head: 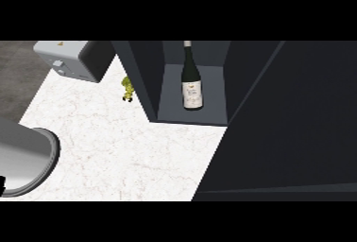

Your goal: Pick up the wine, place it into the cabinet and close the cabinet

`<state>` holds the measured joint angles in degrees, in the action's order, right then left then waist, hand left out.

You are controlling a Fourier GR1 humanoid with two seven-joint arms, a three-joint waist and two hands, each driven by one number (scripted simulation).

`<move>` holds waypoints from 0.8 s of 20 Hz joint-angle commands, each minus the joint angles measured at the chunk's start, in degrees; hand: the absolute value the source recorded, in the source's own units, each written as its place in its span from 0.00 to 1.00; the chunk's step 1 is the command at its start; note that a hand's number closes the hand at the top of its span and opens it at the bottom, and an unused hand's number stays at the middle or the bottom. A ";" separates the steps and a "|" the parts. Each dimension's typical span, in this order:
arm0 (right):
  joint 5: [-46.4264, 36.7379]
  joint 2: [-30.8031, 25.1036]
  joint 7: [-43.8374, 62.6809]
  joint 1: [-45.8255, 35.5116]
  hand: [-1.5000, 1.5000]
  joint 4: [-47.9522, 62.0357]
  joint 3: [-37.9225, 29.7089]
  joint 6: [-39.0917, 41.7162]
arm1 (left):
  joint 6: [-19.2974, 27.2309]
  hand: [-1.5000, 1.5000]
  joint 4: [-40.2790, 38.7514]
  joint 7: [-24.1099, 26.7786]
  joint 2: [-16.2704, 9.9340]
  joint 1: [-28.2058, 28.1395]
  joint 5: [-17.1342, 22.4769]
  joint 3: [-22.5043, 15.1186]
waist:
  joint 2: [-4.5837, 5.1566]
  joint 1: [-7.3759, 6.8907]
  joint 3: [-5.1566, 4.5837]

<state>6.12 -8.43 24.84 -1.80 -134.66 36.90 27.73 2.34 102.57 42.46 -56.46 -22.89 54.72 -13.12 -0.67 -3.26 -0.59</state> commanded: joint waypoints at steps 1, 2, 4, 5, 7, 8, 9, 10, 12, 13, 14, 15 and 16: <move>-2.02 8.01 0.56 -3.14 1.00 7.11 8.83 -8.34 | -1.80 1.00 -0.04 0.24 -0.81 -0.12 0.48 0.99 | 0.29 -1.67 -0.08; -1.60 8.00 0.77 -3.64 1.00 6.85 8.05 -8.93 | -2.79 1.00 -0.41 0.11 -1.17 -0.62 0.39 0.71 | 0.35 -1.78 -0.14; -1.92 7.99 -0.04 -4.46 1.00 7.98 7.80 -8.61 | -3.25 1.00 -1.06 0.21 -0.99 -0.44 0.66 0.95 | 0.46 -1.89 -0.16; -0.96 7.98 -0.60 -4.02 1.00 8.05 7.58 -8.94 | -2.87 1.00 0.00 -0.48 -1.09 0.40 0.41 0.45 | 0.65 -1.34 -0.09; -0.01 7.97 -0.53 -4.05 1.00 8.60 6.91 -9.43 | -2.74 1.00 0.03 0.19 -0.55 0.37 -0.27 0.15 | 0.76 -1.69 -0.16; 0.25 7.97 0.11 -4.17 1.00 8.20 6.00 -10.06 | -3.24 1.00 -0.33 0.01 -0.54 0.16 0.60 0.54 | 0.74 -1.78 -0.23; 1.23 7.97 -0.81 -3.97 1.00 9.40 6.24 -9.76 | -3.43 1.00 -0.16 0.21 -0.40 0.52 0.25 0.32 | 1.05 -2.10 -0.20; 1.64 7.97 -0.81 -3.88 1.00 9.53 5.03 -10.47 | -3.98 1.00 -1.00 -0.14 -1.37 0.12 0.32 0.90 | 1.16 -2.37 -0.20; 1.84 7.96 -1.47 -4.60 1.00 9.61 3.87 -10.07 | -3.57 1.00 0.32 -0.49 -0.91 0.62 0.63 0.52 | 1.24 -2.83 -0.17; 2.04 7.96 -1.51 -5.49 1.00 9.52 3.07 -10.30 | -3.90 1.00 -1.06 0.15 -0.69 0.92 0.15 0.74 | 1.44 -2.60 -0.32; 1.02 7.96 -1.43 -6.31 1.00 9.61 2.55 -9.35 | -4.94 1.00 -0.71 -0.26 -1.11 0.97 0.47 0.54 | 1.37 -2.81 -0.39; 1.38 7.96 -1.55 -6.30 1.00 9.68 1.86 -9.32 | -4.93 1.00 -1.03 -0.36 -0.94 0.79 0.34 0.22 | 1.61 -3.02 -0.42; 1.04 7.96 -1.83 -6.05 1.00 9.99 1.22 -9.31 | -4.72 1.00 -0.56 -0.23 -0.71 0.67 0.27 0.08 | 1.56 -3.34 -0.36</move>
<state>10.86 -9.40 21.84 -3.36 -131.81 36.68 27.20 -1.80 101.97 42.28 -57.29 -22.22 55.08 -12.70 0.64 -5.91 -0.89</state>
